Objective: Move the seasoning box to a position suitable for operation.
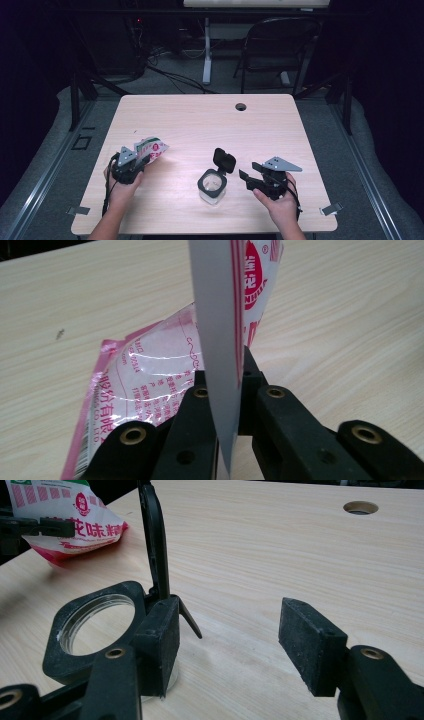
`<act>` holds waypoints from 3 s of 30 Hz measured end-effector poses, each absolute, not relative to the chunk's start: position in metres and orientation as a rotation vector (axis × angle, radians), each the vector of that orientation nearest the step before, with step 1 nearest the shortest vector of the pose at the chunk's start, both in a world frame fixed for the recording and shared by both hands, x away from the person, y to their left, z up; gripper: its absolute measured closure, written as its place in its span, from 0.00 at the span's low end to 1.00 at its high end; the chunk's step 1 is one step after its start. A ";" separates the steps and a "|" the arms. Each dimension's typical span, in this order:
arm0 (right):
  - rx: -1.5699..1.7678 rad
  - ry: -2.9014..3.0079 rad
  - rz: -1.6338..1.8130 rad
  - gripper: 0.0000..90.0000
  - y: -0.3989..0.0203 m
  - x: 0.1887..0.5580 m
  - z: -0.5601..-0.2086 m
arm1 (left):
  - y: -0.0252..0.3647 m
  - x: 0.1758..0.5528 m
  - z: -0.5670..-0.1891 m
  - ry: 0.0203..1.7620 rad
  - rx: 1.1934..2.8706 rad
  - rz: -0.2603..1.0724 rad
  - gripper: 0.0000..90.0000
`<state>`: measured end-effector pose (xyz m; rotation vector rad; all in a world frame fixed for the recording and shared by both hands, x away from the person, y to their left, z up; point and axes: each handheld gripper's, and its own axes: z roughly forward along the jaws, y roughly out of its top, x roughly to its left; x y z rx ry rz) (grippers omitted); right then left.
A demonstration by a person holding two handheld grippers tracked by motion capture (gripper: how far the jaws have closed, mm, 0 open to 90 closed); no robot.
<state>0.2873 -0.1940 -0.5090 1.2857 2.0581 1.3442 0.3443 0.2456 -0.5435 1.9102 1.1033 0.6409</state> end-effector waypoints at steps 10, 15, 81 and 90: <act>1.293 2.060 1.348 0.45 -0.193 0.287 -0.509 | 0.264 0.342 -0.528 1.106 1.862 0.687 1.00; 1.293 2.060 1.347 0.45 -0.193 0.287 -0.509 | 0.270 0.339 -0.519 1.112 1.840 0.707 1.00; 1.142 2.036 1.582 0.65 -0.198 0.272 -0.457 | 0.195 0.296 -0.489 0.783 1.908 0.455 1.00; 0.999 2.175 1.610 0.65 -0.157 0.278 -0.447 | 0.208 0.288 -0.507 0.866 1.900 0.370 1.00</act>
